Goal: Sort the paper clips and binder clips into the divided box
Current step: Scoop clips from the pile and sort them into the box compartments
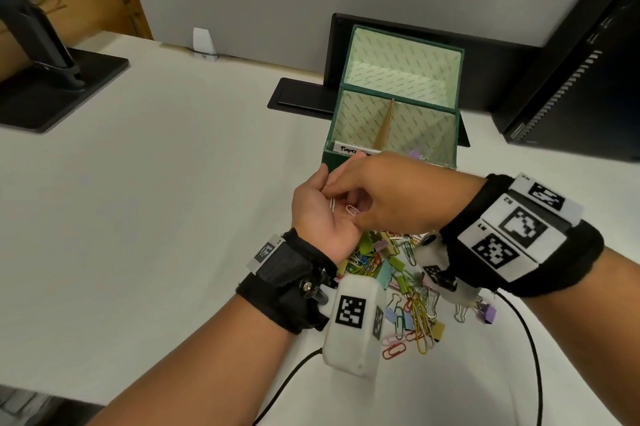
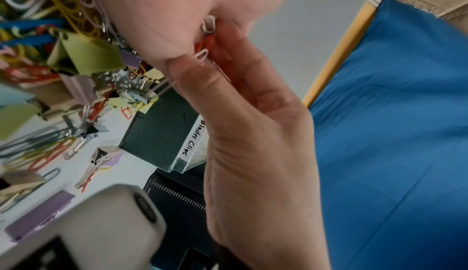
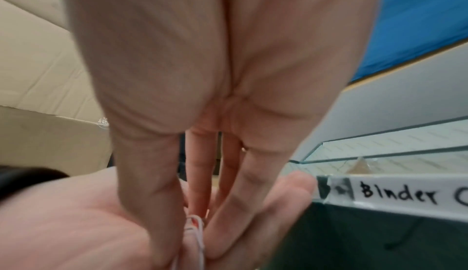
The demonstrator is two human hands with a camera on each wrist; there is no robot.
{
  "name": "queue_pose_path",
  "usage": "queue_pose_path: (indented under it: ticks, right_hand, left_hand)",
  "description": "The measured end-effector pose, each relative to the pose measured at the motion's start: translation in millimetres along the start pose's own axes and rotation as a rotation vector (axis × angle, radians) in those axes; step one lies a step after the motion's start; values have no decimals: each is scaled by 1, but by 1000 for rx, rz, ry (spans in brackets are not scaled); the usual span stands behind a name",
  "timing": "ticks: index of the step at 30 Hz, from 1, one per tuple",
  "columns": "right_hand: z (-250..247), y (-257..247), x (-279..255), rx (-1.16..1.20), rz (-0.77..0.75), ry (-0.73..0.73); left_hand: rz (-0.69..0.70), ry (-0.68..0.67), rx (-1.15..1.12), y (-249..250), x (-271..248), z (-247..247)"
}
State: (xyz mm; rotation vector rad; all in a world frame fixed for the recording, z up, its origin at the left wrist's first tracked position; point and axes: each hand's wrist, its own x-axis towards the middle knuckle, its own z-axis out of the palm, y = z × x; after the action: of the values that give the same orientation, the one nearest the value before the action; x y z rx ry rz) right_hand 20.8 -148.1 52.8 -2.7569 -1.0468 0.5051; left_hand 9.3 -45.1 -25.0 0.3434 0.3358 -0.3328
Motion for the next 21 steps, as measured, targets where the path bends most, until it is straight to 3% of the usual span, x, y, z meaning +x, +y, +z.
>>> queue_pose_path:
  ticks: [3,9,16,21]
  right_hand:
    - [1,0,2,13,31,60]
    - [-2,-6,5,-66,54,30]
    - [-13,-8,13,-104,120,-83]
    - [-7,-17,19,-251,72,-132]
  left_hand:
    - [21,-28,2,0,3,-3]
    - [41,10,12,-1,3,-2]
    - [64,31,145,-9,6,-9]
    - [154,45,254,-13,6,-6]
